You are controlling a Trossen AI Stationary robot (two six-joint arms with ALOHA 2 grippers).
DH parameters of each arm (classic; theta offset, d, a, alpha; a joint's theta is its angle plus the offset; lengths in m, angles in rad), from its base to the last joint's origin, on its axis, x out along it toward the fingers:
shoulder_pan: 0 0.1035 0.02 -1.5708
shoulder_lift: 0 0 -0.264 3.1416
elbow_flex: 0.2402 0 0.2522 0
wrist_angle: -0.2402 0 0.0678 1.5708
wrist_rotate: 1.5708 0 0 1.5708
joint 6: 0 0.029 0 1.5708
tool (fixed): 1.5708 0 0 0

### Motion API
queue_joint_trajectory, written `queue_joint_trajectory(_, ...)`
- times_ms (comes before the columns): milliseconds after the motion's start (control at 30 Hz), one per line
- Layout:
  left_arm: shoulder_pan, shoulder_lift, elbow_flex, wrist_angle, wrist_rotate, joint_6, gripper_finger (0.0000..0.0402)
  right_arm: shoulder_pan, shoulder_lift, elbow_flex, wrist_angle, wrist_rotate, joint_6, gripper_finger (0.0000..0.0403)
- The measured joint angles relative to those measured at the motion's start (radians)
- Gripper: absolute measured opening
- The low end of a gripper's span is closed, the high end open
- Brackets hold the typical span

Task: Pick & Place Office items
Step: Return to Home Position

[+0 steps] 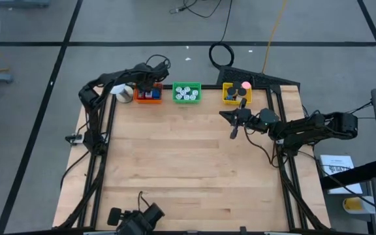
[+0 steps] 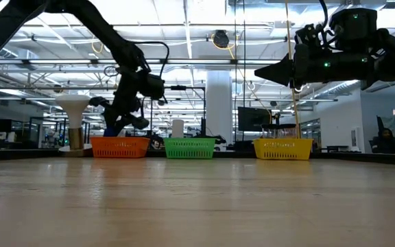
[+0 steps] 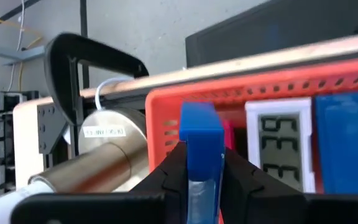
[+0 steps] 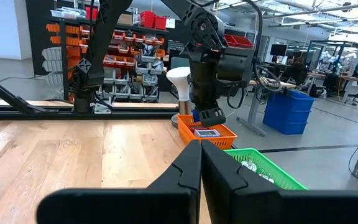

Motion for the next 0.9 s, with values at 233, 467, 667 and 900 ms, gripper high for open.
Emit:
queue_joint_trajectory(233, 0.0, 0.017, -0.002, 0.008, 0.018, 0.002, 0.0059, 0.0, 0.0, 0.0, 0.0, 0.0, -0.001, 0.0004)
queue_joint_trajectory(467, 0.001, 0.017, -0.002, 0.014, 0.018, -0.022, 0.0098, 0.0, 0.0, 0.0, 0.0, 0.0, -0.001, 0.0004)
queue_joint_trajectory(667, 0.001, 0.016, -0.002, 0.011, 0.018, -0.025, 0.0135, 0.0, 0.0, 0.0, 0.0, 0.0, -0.001, 0.0004)
queue_joint_trajectory(900, -0.021, 0.016, -0.002, 0.017, 0.021, 0.021, 0.0159, 0.0, 0.0, 0.0, 0.0, 0.0, -0.001, 0.0004)
